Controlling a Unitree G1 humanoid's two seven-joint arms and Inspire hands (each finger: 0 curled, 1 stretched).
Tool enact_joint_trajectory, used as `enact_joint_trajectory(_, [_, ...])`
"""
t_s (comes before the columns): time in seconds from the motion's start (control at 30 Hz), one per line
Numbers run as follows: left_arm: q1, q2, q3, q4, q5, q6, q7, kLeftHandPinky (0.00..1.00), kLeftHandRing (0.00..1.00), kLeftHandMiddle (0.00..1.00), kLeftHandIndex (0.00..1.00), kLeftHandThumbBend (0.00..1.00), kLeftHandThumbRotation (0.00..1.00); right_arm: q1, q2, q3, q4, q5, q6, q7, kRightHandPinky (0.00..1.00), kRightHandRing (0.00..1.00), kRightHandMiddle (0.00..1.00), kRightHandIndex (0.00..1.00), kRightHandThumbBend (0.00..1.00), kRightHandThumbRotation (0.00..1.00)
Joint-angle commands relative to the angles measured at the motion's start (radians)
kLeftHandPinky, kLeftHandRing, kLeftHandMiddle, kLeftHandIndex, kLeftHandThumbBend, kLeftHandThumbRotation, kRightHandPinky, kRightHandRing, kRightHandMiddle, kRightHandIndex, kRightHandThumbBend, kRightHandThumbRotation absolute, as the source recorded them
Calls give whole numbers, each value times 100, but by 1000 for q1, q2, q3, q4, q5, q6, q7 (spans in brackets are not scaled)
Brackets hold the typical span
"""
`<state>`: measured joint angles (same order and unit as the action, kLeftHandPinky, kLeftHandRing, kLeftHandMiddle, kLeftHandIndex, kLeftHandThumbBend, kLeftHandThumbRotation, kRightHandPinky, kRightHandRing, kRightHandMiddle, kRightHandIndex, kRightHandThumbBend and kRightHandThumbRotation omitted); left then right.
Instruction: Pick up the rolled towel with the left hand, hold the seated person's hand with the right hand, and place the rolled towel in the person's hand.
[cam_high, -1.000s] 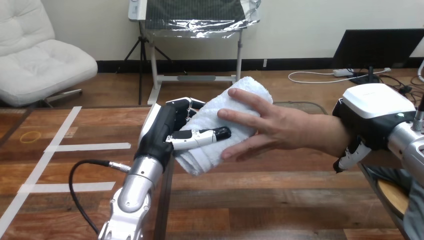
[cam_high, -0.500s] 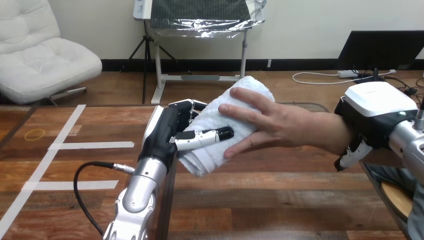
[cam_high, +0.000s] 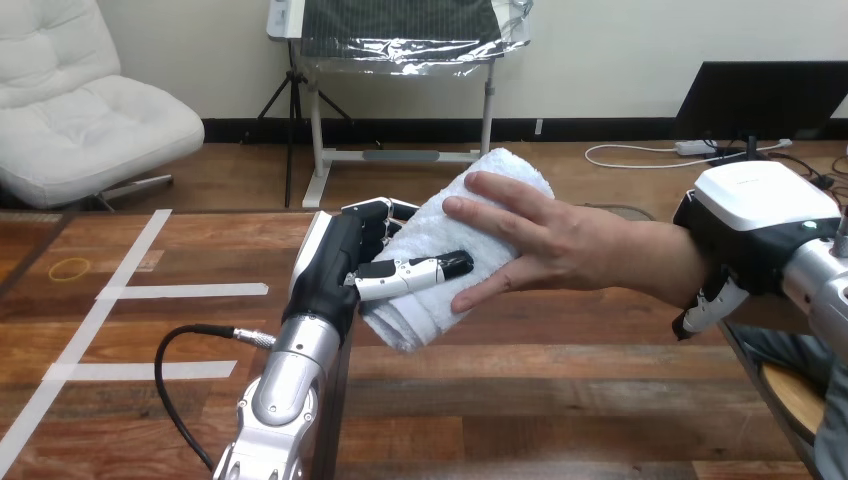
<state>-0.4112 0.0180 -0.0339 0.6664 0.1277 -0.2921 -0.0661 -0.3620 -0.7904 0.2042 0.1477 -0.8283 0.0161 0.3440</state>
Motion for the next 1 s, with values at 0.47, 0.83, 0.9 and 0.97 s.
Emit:
enact_joint_trajectory(0.47, [-130, -85, -100, -89, 24, -1, -48, 39, 38, 40, 49, 58, 0, -98, -14, -23, -85, 25, -38, 27, 39, 51, 56, 57, 82, 9])
enact_joint_trajectory(0.83, [-129, -56, -102, -96, 22, 22, -88, 39, 39, 41, 49, 57, 0, -90, -29, -22, -69, 19, -81, 21, 75, 86, 87, 84, 86, 19])
enact_joint_trajectory(0.9, [-129, -48, -102, -99, 19, 29, -103, 39, 39, 41, 49, 56, 0, -85, -29, -24, -74, 19, -82, 22, 78, 88, 90, 86, 87, 20])
enact_joint_trajectory(0.97, [-128, -42, -101, -102, 17, 33, -116, 39, 40, 42, 50, 56, 0, -81, -28, -28, -78, 21, -82, 24, 81, 90, 92, 88, 87, 21])
